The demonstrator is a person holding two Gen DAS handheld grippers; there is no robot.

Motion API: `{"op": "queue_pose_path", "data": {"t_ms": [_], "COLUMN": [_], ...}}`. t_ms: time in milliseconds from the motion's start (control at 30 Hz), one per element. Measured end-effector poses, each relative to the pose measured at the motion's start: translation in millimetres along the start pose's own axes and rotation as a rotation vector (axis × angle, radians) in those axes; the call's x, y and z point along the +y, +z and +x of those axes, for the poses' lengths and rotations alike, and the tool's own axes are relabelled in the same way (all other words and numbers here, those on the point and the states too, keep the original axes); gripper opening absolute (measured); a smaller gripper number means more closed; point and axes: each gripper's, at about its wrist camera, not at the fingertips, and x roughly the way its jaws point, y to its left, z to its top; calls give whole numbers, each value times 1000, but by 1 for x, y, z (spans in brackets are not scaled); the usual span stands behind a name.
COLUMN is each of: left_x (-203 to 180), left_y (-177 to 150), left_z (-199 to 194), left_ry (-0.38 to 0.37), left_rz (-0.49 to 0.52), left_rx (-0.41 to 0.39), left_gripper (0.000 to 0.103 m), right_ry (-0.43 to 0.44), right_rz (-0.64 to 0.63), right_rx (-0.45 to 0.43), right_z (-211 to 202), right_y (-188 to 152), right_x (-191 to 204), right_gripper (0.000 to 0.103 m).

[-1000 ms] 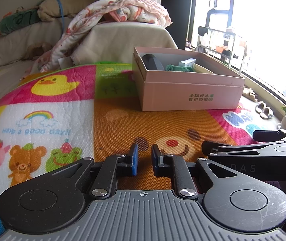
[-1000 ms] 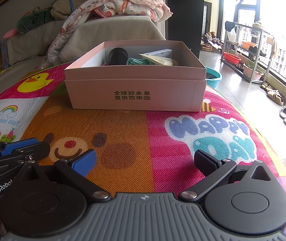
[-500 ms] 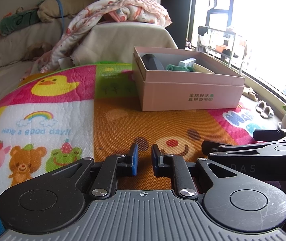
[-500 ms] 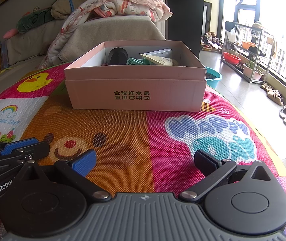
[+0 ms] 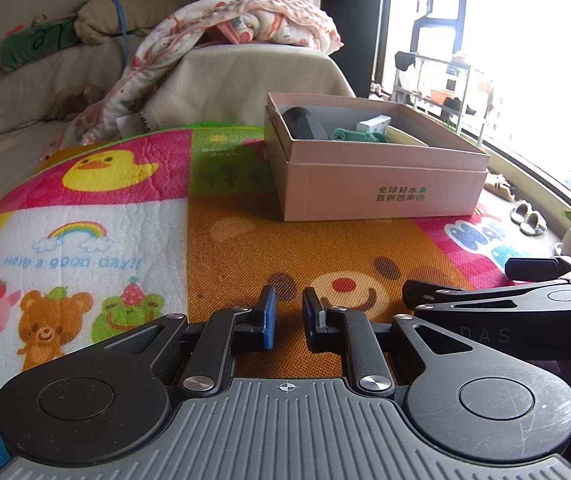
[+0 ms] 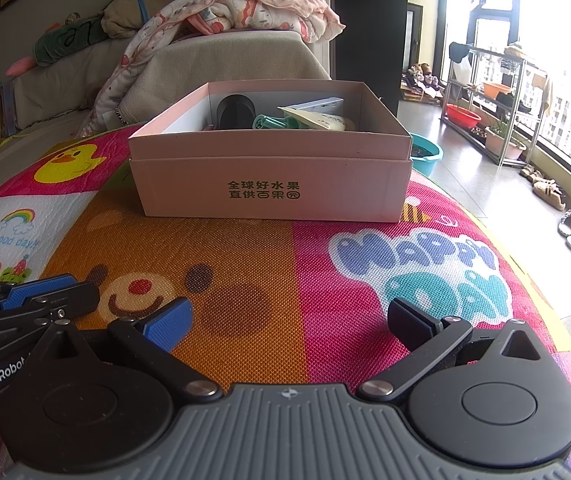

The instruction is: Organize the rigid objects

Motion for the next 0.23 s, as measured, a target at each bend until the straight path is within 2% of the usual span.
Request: {"op": "queue_pose_path", "data": {"t_ms": [233], "left_x": [1], "left_y": [0], "left_z": [0], "left_ry": [-7], "left_rz": [-7], "left_rx": [0], "left_gripper": [18], "right_ry": [-1], "right_rz": [-2], "right_rx": [0], "right_z": [0], "right_y": [0], "right_x": [0], "right_gripper": [103]}}
